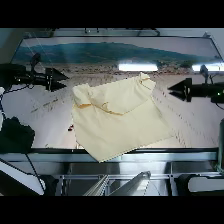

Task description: Fold the shirts.

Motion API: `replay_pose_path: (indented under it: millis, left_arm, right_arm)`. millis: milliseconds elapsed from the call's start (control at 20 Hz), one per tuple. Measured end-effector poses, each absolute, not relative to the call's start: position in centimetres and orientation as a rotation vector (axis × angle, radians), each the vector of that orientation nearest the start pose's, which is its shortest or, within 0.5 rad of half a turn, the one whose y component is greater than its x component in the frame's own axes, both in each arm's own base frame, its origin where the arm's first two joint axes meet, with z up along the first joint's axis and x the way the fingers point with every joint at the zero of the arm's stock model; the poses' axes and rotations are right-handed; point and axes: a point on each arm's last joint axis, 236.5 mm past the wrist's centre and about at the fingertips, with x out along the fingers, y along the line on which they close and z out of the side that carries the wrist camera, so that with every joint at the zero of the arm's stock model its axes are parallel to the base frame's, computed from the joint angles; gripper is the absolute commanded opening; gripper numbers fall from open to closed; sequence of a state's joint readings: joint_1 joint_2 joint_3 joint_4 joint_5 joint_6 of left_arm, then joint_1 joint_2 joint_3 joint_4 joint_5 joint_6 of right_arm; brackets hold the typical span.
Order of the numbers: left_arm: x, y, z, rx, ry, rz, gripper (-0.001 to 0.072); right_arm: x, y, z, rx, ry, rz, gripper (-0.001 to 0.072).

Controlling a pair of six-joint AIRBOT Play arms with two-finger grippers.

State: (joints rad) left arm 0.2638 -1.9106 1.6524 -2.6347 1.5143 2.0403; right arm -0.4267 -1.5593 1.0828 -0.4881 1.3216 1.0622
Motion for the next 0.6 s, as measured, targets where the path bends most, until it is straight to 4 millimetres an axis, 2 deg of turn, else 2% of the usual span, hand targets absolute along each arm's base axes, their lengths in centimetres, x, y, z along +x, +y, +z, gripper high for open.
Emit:
replay_pose_path:
  millis: [150, 250, 450, 600]
  left_arm:
    - [48.3, -11.8, 1.4, -0.650, 1.256, -0.843, 0.0716]
    - [48.0, -14.1, 0.0, -0.508, 1.323, -0.854, 0.0717]
    - [47.5, -18.3, -2.0, -0.279, 1.392, -0.879, 0.0717]
    - [47.2, -19.8, -3.9, -0.160, 1.428, -0.873, 0.0717]
  right_arm:
    - [35.2, 3.2, -3.7, 1.035, 1.267, 0.317, 0.0341]
    - [32.0, 3.3, -5.7, 1.064, 1.308, 0.201, 0.0527]
    - [27.0, 3.2, -8.6, 1.067, 1.371, 0.029, 0.0532]
    - [23.8, 2.3, -10.5, 1.030, 1.455, -0.100, 0.0532]
